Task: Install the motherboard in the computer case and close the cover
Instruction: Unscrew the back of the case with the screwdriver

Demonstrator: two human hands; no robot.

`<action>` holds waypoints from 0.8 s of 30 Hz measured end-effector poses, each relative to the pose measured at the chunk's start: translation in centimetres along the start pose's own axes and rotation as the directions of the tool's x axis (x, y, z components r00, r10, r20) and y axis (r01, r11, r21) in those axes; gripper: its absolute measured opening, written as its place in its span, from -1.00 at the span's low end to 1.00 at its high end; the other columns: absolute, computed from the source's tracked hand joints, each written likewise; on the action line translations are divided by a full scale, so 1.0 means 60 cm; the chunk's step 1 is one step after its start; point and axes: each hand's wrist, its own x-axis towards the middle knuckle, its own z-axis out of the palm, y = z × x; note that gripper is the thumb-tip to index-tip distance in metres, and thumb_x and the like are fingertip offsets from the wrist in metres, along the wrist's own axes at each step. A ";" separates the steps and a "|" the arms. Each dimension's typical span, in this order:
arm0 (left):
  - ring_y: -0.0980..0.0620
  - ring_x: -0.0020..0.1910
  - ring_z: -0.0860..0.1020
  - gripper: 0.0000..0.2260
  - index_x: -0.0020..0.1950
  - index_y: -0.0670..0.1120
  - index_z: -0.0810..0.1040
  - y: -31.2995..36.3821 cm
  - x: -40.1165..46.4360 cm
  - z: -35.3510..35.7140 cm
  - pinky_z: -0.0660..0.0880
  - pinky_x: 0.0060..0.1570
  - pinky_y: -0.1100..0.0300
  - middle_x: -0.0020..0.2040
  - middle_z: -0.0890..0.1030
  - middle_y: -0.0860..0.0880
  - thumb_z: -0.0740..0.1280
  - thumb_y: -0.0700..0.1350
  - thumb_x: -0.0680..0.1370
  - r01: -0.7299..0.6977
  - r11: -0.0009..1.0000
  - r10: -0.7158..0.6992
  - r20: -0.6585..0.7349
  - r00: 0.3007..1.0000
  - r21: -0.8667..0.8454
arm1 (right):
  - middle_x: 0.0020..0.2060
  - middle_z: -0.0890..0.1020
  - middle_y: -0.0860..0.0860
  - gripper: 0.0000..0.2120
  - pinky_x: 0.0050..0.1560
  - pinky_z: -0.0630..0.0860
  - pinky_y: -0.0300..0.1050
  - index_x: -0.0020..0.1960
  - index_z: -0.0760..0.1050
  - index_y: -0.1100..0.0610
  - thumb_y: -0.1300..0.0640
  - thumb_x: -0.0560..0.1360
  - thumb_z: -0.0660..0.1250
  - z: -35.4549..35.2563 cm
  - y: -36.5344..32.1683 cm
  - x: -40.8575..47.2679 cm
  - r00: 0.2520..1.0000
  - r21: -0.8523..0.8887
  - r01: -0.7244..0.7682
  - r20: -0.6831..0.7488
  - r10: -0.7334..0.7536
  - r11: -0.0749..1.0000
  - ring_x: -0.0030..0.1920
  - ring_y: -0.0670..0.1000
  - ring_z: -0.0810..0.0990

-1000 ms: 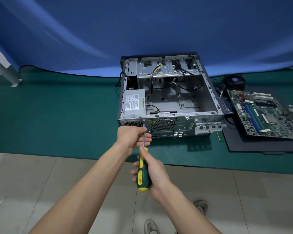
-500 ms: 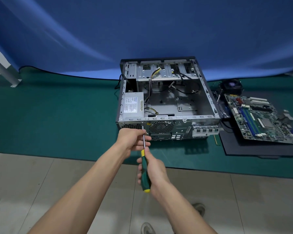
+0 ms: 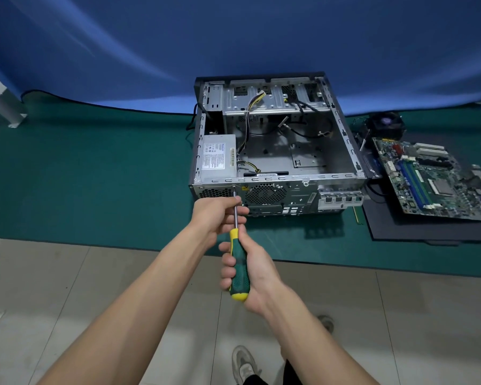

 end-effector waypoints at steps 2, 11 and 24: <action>0.11 -0.55 0.55 -0.90 -0.15 -0.21 0.56 -0.004 0.000 0.001 0.48 -0.53 0.31 -0.44 0.63 -0.04 0.34 -0.20 0.53 -0.005 1.000 0.005 -0.002 1.000 -0.008 | -0.53 0.39 -0.01 -0.53 -0.57 0.29 -0.29 -0.25 0.49 0.16 -0.25 0.50 0.25 -0.006 0.002 0.001 1.000 -0.042 0.004 0.001 -0.004 0.999 -0.60 -0.06 0.33; 0.07 -0.56 0.53 -0.84 -0.18 -0.19 0.54 -0.018 -0.005 0.036 0.44 -0.58 0.29 -0.46 0.61 -0.04 0.27 -0.17 0.56 -0.100 0.991 0.096 -0.049 0.994 -0.086 | -0.58 0.41 -0.03 -0.52 -0.53 0.30 -0.33 -0.28 0.50 0.16 -0.26 0.52 0.24 -0.045 -0.081 -0.035 0.991 -0.527 0.041 -0.088 -0.103 0.849 -0.62 -0.05 0.37; -0.01 -0.59 0.34 -0.66 -0.42 -0.10 0.37 0.071 0.025 0.271 0.28 -0.47 0.22 -0.58 0.39 -0.05 0.18 -0.13 0.57 -0.339 0.917 0.343 0.021 0.939 0.210 | -0.54 0.48 0.00 -0.57 -0.48 0.32 -0.20 -0.27 0.51 0.18 -0.14 0.56 0.23 -0.139 -0.335 -0.126 0.817 -0.758 0.329 -0.070 -0.573 0.563 -0.58 0.00 0.43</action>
